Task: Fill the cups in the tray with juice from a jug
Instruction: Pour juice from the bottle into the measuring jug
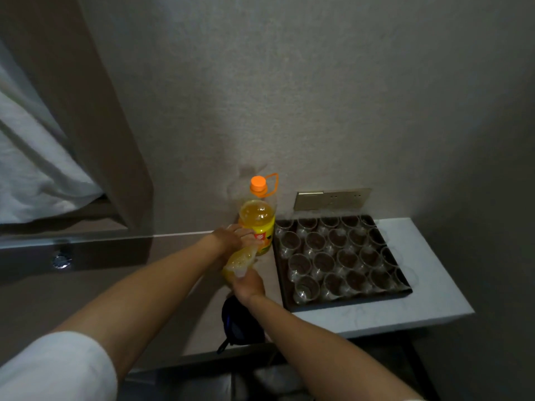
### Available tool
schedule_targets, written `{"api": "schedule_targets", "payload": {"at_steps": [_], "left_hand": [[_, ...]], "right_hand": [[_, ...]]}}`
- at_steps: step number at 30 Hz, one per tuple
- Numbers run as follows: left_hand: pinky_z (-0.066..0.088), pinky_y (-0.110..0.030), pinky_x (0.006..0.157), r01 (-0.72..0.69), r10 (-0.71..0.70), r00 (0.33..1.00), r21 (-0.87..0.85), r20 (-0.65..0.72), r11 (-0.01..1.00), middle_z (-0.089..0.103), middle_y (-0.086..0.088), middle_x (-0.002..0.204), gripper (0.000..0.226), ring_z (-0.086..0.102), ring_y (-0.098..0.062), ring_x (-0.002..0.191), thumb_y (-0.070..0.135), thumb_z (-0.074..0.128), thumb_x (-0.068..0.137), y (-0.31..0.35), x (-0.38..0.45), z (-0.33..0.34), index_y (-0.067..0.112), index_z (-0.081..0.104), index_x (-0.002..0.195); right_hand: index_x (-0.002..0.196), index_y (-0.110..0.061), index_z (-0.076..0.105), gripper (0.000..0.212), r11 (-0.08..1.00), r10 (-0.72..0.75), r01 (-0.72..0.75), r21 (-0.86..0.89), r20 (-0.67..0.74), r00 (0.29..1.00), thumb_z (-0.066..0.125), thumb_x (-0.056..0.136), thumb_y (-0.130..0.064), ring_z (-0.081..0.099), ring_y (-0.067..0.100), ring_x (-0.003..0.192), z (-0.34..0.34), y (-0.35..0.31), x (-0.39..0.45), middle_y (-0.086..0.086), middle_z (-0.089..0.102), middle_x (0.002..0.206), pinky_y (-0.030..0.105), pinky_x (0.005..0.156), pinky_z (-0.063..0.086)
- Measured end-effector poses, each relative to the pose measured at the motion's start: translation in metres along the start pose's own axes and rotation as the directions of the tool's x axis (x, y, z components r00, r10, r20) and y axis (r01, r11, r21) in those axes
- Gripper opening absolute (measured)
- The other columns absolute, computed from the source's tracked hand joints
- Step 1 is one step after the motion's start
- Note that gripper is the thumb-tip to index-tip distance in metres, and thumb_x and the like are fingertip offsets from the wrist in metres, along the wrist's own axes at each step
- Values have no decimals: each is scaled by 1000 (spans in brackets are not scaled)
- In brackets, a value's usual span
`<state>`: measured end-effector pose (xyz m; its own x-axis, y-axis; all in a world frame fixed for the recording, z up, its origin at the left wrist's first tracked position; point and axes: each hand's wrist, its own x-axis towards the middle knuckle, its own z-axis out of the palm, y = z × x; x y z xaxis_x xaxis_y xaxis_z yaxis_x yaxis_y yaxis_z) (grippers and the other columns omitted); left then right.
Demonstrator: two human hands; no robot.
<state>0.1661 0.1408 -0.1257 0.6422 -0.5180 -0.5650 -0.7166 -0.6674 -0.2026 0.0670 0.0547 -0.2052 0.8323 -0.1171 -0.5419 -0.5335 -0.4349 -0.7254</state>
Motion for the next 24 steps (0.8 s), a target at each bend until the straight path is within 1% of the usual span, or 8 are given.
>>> {"api": "schedule_targets", "payload": {"at_steps": [4, 7, 9, 12, 14, 16, 20, 24], "left_hand": [[44, -44, 106, 48, -46, 997, -30, 64, 998, 5, -2, 168, 115, 25, -31, 150, 22, 89, 74, 4, -1, -6, 26, 14, 162], [41, -47, 110, 34, -37, 999, -173, -12, 984, 1, 0, 168, 117, 25, -34, 150, 25, 89, 74, -1, 6, 5, 41, 10, 160], [34, -45, 115, 14, -42, 996, -322, -79, 947, 3, 2, 168, 110, 22, -36, 151, 31, 91, 70, 0, 4, 8, 50, 21, 153], [39, -57, 113, 84, -100, 995, -350, -29, 933, 6, -4, 163, 134, 22, -46, 146, 34, 99, 52, 2, -2, 3, 44, 15, 156], [41, -58, 110, 118, -143, 989, -389, -35, 913, 15, -6, 158, 135, 24, -45, 143, 31, 98, 54, 5, -6, 1, 41, 13, 157], [41, -57, 110, 135, -171, 984, -436, -46, 890, 20, -7, 153, 134, 26, -45, 141, 36, 97, 53, 5, -6, 5, 42, 11, 155], [41, -58, 108, 137, -204, 976, -503, -80, 853, 23, -5, 150, 133, 25, -46, 142, 49, 95, 47, -1, -4, 11, 48, 10, 150], [43, -49, 104, 171, -245, 967, -543, -67, 822, 26, -8, 148, 127, 28, -39, 139, 41, 93, 60, 2, -19, -13, 38, 12, 157]], "right_hand": [[118, -10, 69, 29, 999, -28, 28, -33, 2, 1000, 58, 97, -26, 65, 33, 112, -23, 6, 5, 13, 70, 120, 31, 80, 45], [111, -11, 73, 27, 1000, 15, -15, -24, -16, 1000, 58, 97, -29, 67, 31, 109, -36, 10, 10, 12, 72, 116, 36, 88, 54], [110, -12, 73, 24, 1000, 27, -28, -13, -30, 999, 59, 96, -25, 67, 31, 109, -44, 10, 12, 12, 72, 116, 35, 88, 54], [111, -6, 72, 24, 1000, -12, 12, -25, -28, 1000, 57, 97, -19, 66, 28, 103, -56, 8, 12, 14, 71, 115, 29, 78, 46], [103, -10, 71, 19, 999, -42, 41, -34, -17, 999, 55, 99, -20, 61, 23, 93, -61, 6, 13, 10, 69, 106, 26, 70, 44], [95, -15, 69, 15, 998, -58, 57, -28, -20, 998, 56, 99, -22, 64, 24, 92, -65, 4, 14, 10, 70, 105, 28, 69, 47], [92, -11, 70, 9, 991, -92, 91, 97, 7, 996, 63, 92, -16, 66, 26, 93, -82, 0, 16, 9, 71, 97, 39, 82, 53], [95, -8, 73, 28, 947, -180, 158, 280, 57, 982, 60, 101, -33, 67, 26, 89, -105, -5, 9, 15, 73, 100, 41, 88, 55]]}}
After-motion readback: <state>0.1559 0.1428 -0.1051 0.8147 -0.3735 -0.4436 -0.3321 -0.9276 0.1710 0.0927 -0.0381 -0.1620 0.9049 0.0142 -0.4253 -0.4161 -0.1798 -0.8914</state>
